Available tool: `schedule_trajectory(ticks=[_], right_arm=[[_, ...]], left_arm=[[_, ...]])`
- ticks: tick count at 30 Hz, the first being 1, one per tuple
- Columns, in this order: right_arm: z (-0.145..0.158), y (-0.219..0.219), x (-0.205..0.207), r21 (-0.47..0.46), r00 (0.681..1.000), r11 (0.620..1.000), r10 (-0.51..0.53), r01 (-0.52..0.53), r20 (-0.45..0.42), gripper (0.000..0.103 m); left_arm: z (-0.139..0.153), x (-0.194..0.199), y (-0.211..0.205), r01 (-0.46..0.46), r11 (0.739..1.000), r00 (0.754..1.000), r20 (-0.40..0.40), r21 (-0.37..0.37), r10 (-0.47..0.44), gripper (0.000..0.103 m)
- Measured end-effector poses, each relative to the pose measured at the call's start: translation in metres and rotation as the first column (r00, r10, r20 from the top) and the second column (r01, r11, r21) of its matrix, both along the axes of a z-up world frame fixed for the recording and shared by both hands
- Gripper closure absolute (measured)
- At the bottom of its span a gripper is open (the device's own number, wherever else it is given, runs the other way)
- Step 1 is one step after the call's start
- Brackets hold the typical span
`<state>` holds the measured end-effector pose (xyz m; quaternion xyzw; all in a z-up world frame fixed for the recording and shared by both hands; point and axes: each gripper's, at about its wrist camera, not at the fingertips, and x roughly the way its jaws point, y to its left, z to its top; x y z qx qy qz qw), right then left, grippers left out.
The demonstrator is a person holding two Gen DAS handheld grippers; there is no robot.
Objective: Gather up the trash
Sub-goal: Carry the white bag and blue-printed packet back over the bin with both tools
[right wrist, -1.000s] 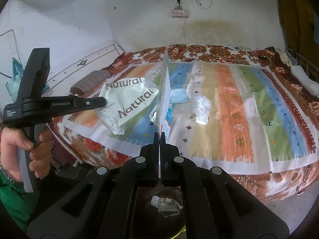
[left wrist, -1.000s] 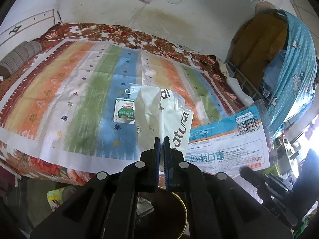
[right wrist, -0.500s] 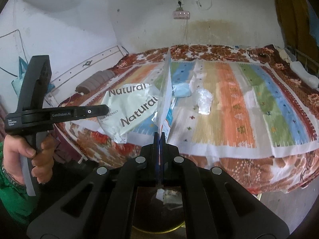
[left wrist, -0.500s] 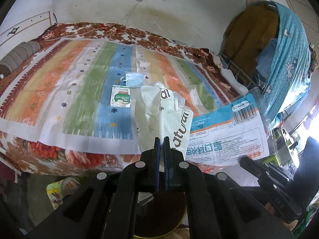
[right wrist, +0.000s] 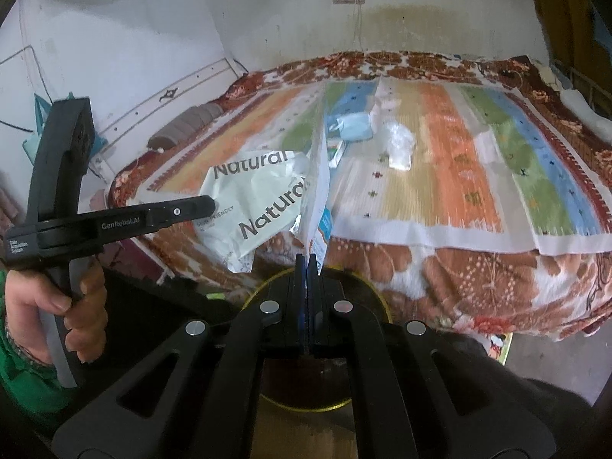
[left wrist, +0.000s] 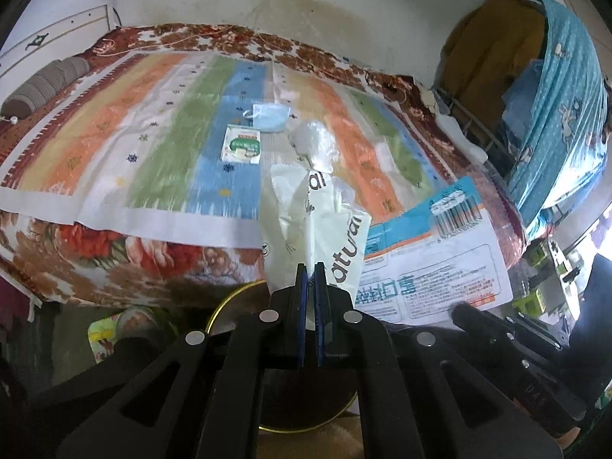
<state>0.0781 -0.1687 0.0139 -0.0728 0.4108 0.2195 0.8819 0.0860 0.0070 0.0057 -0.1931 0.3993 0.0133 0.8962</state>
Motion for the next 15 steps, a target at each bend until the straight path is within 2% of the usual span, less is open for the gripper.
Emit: schedule_trajectory(ticks=[9, 15], right_arm=[[-0.036, 0.009, -0.01, -0.083, 0.994, 0.996, -0.02, 0.011, -0.109, 0.103], [-0.061, 0.009, 0.0, -0.113, 0.978, 0.992, -0.07, 0.048, -0.196, 0.103]], left_arm=[[-0.028, -0.005, -0.027, 0.034, 0.999, 0.995, -0.095, 0.036, -0.031, 0.1], [-0.045, -0.002, -0.03, 0.019, 0.997, 0.983, -0.181, 0.075, -0.005, 0.1]])
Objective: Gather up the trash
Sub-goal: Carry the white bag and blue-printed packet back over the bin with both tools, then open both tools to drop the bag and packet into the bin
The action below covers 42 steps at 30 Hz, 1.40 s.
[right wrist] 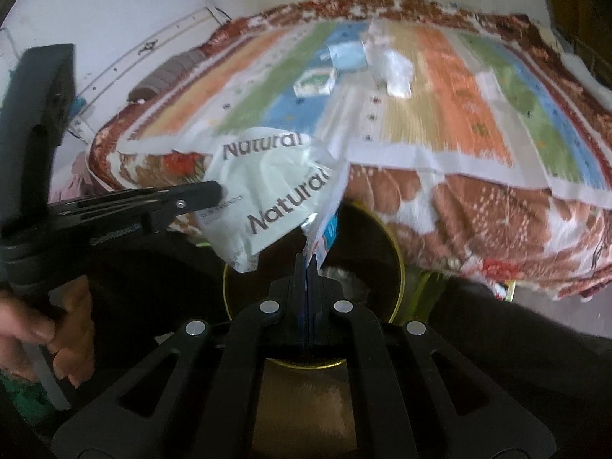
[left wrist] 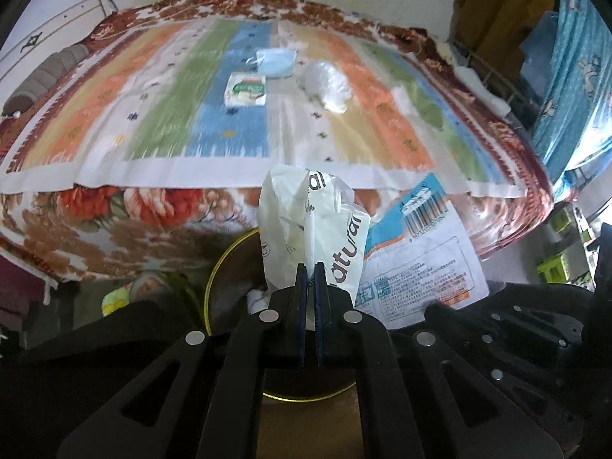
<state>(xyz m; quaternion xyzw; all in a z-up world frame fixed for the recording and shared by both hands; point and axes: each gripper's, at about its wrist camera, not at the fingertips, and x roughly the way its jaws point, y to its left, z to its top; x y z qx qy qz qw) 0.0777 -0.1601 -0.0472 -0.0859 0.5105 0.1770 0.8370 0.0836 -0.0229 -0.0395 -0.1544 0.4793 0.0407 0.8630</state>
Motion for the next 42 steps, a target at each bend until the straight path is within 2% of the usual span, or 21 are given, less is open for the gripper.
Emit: schedule_trajectory(ticks=[9, 15, 28, 31, 33, 34, 42], right_arm=[[-0.031, -0.006, 0.016, -0.027, 0.991, 0.996, -0.089, 0.087, -0.102, 0.103], [-0.046, -0.009, 0.029, -0.054, 0.981, 0.99, -0.134, 0.127, -0.14, 0.103], [-0.085, -0.01, 0.06, -0.134, 0.951, 0.973, -0.215, 0.188, -0.224, 0.103], [-0.095, -0.011, 0.068, -0.142, 0.934, 0.97, -0.229, 0.196, -0.273, 0.102], [-0.098, -0.01, 0.07, -0.144, 0.931, 0.97, -0.228, 0.194, -0.284, 0.101], [-0.098, -0.01, 0.071, -0.147, 0.932, 0.97, -0.228, 0.192, -0.281, 0.097], [-0.085, -0.006, 0.081, -0.134, 0.944, 0.973, -0.215, 0.187, -0.25, 0.078]], left_arm=[[-0.025, 0.008, 0.008, -0.04, 0.997, 0.994, -0.104, -0.058, 0.034, 0.1], [-0.043, 0.015, 0.011, -0.069, 0.993, 0.985, -0.163, -0.096, 0.053, 0.1], [-0.081, 0.045, 0.027, -0.158, 0.972, 0.953, -0.285, -0.171, 0.105, 0.099], [-0.087, 0.051, 0.034, -0.181, 0.963, 0.948, -0.294, -0.198, 0.118, 0.091], [-0.091, 0.053, 0.037, -0.199, 0.958, 0.943, -0.305, -0.207, 0.13, 0.074], [-0.091, 0.054, 0.04, -0.211, 0.953, 0.942, -0.305, -0.217, 0.139, 0.071], [-0.061, 0.054, 0.05, -0.217, 0.952, 0.96, -0.225, -0.215, 0.168, 0.064]])
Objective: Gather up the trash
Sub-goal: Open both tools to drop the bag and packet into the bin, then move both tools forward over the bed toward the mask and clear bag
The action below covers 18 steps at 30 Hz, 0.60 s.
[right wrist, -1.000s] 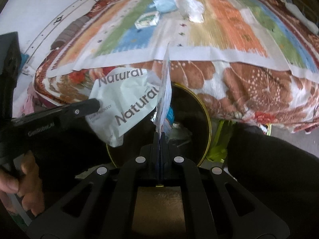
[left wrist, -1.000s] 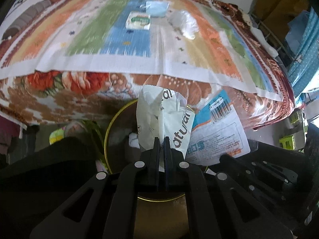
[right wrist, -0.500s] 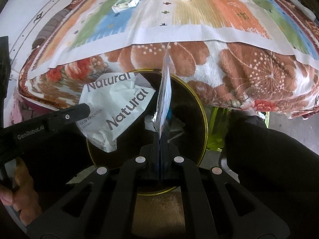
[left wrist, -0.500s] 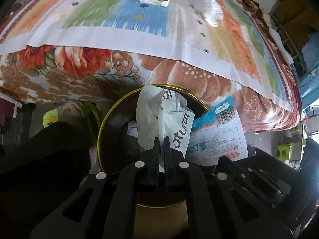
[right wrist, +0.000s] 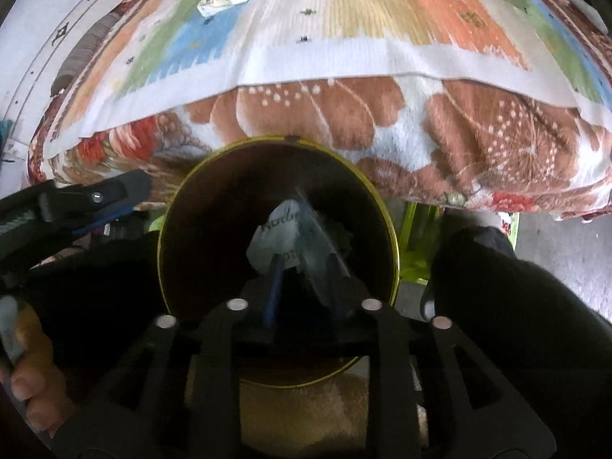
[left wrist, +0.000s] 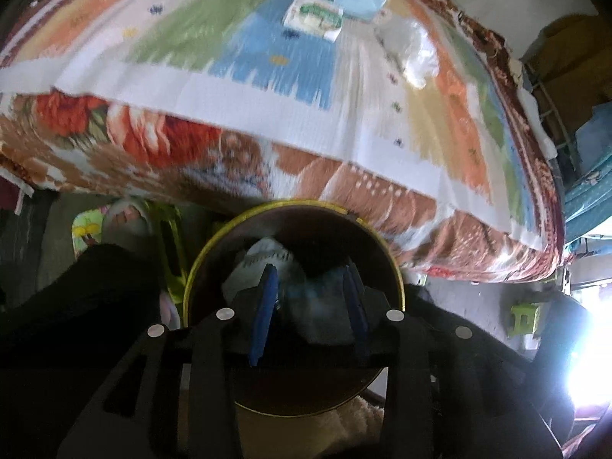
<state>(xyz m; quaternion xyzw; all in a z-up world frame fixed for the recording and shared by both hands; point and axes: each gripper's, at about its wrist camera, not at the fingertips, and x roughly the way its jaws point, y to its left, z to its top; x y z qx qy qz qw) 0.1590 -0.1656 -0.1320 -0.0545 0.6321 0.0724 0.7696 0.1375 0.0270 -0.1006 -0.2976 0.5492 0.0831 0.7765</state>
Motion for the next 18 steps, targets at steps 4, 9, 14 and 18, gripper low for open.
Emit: schedule_trajectory(ticks=[4, 9, 14, 18], right_arm=[[0.019, 0.006, 0.01, 0.006, 0.999, 1.0, 0.03, -0.03, 0.043, 0.078], [0.043, 0.013, 0.025, 0.01, 0.993, 0.998, 0.065, -0.066, 0.096, 0.066], [0.073, 0.011, 0.046, 0.059, 0.984, 0.995, 0.07, -0.081, 0.167, 0.052], [0.092, 0.007, 0.062, 0.039, 0.971, 0.995, 0.078, -0.089, 0.226, 0.044]], left_arm=[[0.015, 0.001, 0.004, 0.008, 1.0, 1.0, 0.022, -0.007, -0.008, 0.06], [0.038, 0.007, 0.012, 0.028, 0.999, 0.998, 0.047, 0.044, -0.03, 0.052], [0.064, 0.013, 0.016, 0.084, 0.993, 0.991, 0.094, 0.082, -0.092, 0.04], [0.078, 0.019, 0.019, 0.095, 0.985, 0.987, 0.117, 0.143, -0.112, 0.028]])
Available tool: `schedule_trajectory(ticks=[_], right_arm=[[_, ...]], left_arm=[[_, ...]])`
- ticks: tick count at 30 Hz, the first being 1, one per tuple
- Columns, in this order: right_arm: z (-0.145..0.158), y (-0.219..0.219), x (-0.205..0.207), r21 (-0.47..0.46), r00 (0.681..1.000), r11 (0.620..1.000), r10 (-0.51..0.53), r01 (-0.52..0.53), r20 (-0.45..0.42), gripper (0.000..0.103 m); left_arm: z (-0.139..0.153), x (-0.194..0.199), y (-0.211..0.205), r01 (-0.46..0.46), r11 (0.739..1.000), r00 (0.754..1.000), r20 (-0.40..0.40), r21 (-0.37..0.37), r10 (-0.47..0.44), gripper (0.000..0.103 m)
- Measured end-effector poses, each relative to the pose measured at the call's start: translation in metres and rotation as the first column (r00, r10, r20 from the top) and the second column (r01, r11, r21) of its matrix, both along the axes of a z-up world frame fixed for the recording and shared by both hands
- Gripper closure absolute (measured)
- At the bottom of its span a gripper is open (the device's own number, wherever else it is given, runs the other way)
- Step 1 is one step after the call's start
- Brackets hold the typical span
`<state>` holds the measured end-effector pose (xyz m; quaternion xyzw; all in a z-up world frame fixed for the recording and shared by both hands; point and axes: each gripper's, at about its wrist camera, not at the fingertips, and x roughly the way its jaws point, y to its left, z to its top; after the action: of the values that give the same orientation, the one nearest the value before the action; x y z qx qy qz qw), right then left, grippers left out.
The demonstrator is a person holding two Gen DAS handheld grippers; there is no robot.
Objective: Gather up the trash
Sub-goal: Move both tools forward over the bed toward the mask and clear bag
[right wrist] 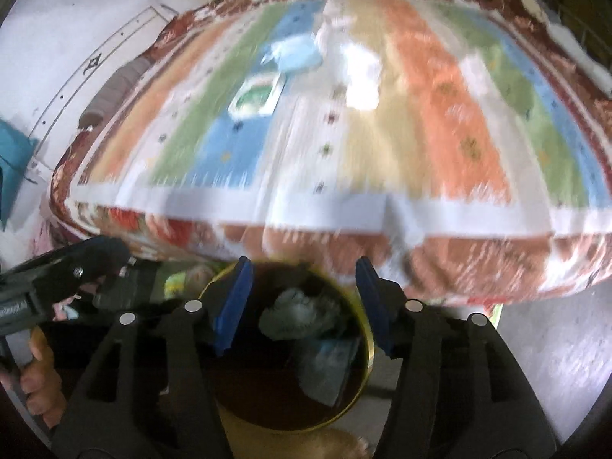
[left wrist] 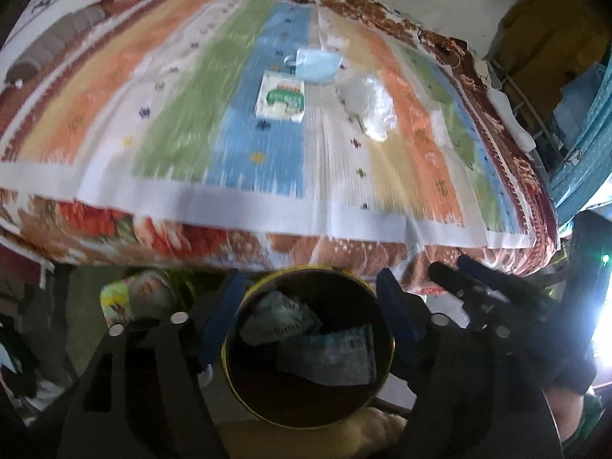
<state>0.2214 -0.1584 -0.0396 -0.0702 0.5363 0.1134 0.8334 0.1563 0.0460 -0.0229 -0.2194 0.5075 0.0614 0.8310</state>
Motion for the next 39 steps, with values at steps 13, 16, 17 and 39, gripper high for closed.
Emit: schedule_trajectory(ticks=[13, 16, 17, 39], right_arm=[[0.017, 0.017, 0.043, -0.107, 0.987, 0.993, 0.067, -0.051, 0.149, 0.009], [0.016, 0.02, 0.055, -0.116, 0.983, 0.991, 0.083, -0.064, 0.165, 0.009], [0.015, 0.02, 0.059, -0.117, 0.982, 0.991, 0.083, -0.064, 0.167, 0.009], [0.0, 0.02, 0.133, -0.079, 0.977, 0.995, 0.082, -0.068, 0.198, 0.009]], left_arm=[[0.023, 0.058, 0.031, -0.029, 0.991, 0.997, 0.069, 0.127, 0.02, 0.006], [0.022, 0.07, 0.035, -0.018, 0.989, 0.997, 0.078, 0.144, 0.007, 0.006], [0.022, 0.074, 0.038, -0.019, 0.987, 0.996, 0.085, 0.159, 0.005, 0.006], [-0.004, 0.158, 0.076, 0.086, 0.984, 0.967, 0.224, 0.157, -0.121, 0.006]])
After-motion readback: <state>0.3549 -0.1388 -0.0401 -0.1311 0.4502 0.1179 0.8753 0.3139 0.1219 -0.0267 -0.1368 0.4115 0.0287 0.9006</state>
